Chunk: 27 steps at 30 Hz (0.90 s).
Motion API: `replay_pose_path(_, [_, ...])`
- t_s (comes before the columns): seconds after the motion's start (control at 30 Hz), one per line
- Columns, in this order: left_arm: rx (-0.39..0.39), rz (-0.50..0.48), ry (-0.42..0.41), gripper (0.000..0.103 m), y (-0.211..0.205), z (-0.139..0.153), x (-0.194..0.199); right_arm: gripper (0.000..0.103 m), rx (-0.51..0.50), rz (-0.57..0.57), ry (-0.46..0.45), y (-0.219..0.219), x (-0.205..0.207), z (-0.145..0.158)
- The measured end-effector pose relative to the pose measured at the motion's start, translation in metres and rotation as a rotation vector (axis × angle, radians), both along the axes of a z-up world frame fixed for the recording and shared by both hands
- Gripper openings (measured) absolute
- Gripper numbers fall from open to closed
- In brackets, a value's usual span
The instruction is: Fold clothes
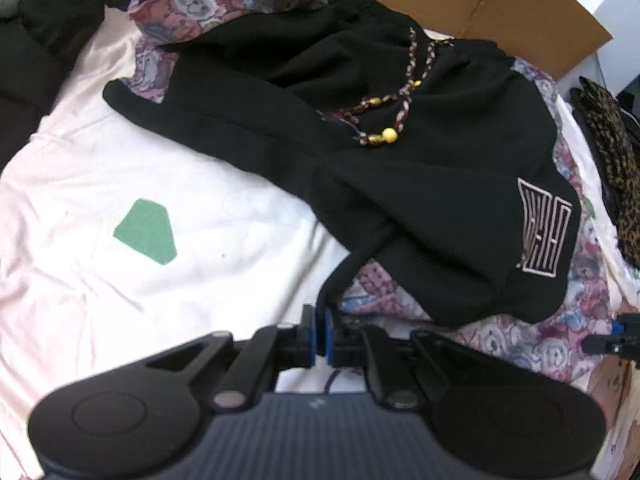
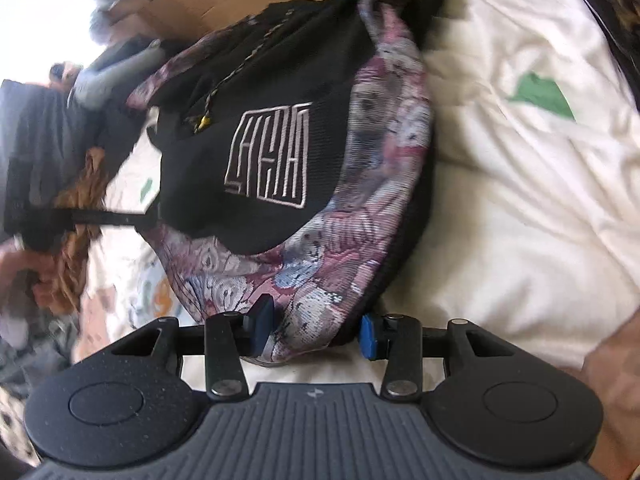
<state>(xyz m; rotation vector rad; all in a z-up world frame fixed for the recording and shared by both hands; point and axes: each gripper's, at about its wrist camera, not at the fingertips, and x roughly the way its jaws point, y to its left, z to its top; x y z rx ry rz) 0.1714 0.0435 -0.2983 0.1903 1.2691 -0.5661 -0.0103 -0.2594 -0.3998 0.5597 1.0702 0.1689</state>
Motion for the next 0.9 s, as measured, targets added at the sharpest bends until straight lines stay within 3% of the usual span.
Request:
replay_pose_path(0.1, [-0.007,-0.013,0.007,0.005,-0.004,0.004,-0.005,0.048,-0.005,0.025,-0.018,0.004,0.000,0.002])
replay_pose_path(0.17, [-0.010,-0.021,0.010,0.005,-0.007,0.008,-0.006,0.037,-0.001,0.028,-0.021,0.004,-0.001,0.003])
replay_pose_path(0.2, [-0.015,-0.021,0.013,0.005,-0.007,0.010,-0.007,0.018,0.011,0.017,-0.018,0.002,-0.001,0.003])
replay_pose_path(0.23, [-0.022,-0.019,0.016,0.005,-0.007,0.014,-0.009,0.005,0.030,0.003,-0.012,-0.001,-0.002,0.003])
replay_pose_path(0.63, [-0.129,-0.089,0.099,0.005,-0.020,0.054,-0.048,0.004,0.063,-0.042,0.004,-0.038,-0.018,0.054])
replay_pose_path(0.9, [-0.196,-0.110,0.206,0.004,-0.030,0.052,-0.082,0.004,0.032,-0.045,0.051,-0.063,-0.023,0.078])
